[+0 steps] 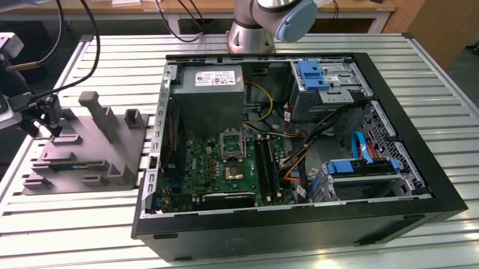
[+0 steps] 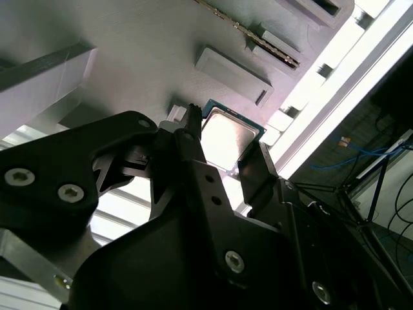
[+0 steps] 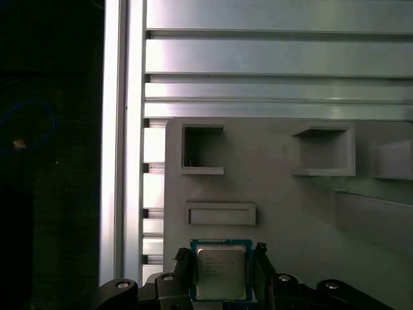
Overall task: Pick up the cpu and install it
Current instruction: 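Pick up the cpu and move it towards the insertion slot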
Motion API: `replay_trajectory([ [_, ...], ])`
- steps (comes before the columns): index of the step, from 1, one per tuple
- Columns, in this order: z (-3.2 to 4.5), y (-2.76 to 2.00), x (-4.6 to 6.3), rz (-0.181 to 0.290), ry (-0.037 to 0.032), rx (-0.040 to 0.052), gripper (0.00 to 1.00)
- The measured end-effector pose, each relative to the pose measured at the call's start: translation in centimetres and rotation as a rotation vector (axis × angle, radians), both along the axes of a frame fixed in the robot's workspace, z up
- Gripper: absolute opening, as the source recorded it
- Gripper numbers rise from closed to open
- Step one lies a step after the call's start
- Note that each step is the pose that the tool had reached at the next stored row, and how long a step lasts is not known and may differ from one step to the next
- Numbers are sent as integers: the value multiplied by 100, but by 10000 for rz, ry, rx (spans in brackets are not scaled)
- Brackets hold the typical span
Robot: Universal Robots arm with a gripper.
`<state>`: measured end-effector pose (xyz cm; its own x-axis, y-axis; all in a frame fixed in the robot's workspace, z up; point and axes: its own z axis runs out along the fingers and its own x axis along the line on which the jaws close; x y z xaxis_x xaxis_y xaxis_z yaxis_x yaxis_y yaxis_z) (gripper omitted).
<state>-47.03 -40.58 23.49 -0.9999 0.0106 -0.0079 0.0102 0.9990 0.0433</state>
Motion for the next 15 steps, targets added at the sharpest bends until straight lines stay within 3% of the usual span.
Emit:
replay_trajectory([
  [15, 41, 0, 0, 0, -1, 1, 47],
])
